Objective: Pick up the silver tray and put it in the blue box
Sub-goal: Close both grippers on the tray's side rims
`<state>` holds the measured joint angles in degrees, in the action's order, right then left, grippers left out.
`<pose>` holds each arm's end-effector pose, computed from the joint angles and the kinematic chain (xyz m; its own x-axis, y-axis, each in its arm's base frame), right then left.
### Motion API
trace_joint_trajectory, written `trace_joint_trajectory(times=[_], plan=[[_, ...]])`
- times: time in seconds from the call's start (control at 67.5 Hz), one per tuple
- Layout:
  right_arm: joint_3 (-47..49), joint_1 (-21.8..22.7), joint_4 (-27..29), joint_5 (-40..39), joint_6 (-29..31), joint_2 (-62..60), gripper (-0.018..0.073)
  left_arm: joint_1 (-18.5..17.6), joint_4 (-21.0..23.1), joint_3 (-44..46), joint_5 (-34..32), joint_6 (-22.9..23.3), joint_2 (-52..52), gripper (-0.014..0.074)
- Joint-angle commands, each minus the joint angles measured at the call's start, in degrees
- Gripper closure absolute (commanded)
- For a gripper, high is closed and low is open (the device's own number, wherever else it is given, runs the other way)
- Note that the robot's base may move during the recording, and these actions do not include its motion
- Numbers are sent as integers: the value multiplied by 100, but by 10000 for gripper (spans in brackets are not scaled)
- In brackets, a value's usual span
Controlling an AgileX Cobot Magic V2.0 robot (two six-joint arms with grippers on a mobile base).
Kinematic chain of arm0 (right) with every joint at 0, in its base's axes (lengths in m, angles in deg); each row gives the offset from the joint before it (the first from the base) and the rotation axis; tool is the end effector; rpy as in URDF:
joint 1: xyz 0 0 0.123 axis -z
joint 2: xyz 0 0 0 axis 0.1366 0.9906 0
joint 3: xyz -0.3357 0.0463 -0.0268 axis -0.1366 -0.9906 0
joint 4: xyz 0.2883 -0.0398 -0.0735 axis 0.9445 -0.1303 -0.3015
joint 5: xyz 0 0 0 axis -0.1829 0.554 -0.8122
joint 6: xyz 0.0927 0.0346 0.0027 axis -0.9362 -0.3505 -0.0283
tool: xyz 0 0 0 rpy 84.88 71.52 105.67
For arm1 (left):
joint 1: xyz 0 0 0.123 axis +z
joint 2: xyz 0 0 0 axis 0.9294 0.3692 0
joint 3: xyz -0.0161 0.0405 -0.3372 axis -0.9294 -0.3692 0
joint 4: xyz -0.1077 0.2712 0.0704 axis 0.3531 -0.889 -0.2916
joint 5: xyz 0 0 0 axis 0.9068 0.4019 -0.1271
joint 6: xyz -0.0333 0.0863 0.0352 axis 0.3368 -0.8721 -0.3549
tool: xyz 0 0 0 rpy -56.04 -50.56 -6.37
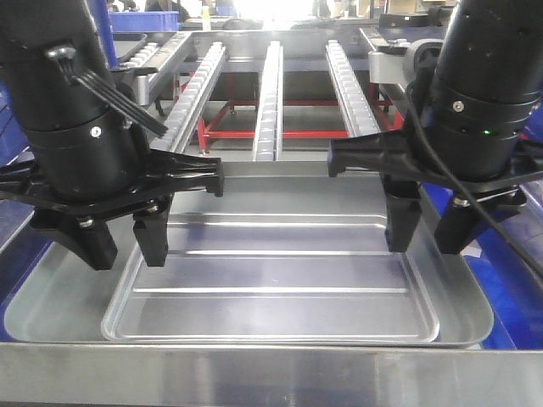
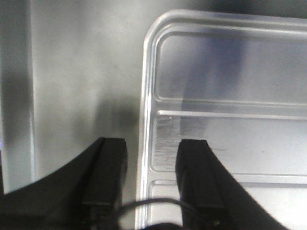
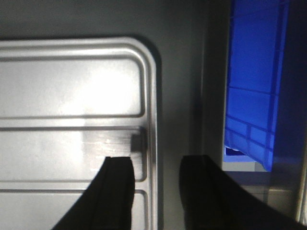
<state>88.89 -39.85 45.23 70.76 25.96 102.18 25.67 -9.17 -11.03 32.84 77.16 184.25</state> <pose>0.3039 0.1739 0.2312 -0.9130 0.1190 -0.3901 0.0736 0.9889 0.1294 0.2824 -0.2369 0.2210 -0.9164 0.0373 -0.3985 0.0841 0.9914 -0.1004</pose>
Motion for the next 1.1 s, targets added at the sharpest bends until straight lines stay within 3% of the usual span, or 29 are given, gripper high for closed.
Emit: trace_joint_trajectory(times=[0.0,1.081], plan=[[184,38,-106,-199,12,-186,176,21,-77,162,-152,28,-202,405],[184,33,-78,-244,69,247,180,26,-69,162,-259,28,122,405]])
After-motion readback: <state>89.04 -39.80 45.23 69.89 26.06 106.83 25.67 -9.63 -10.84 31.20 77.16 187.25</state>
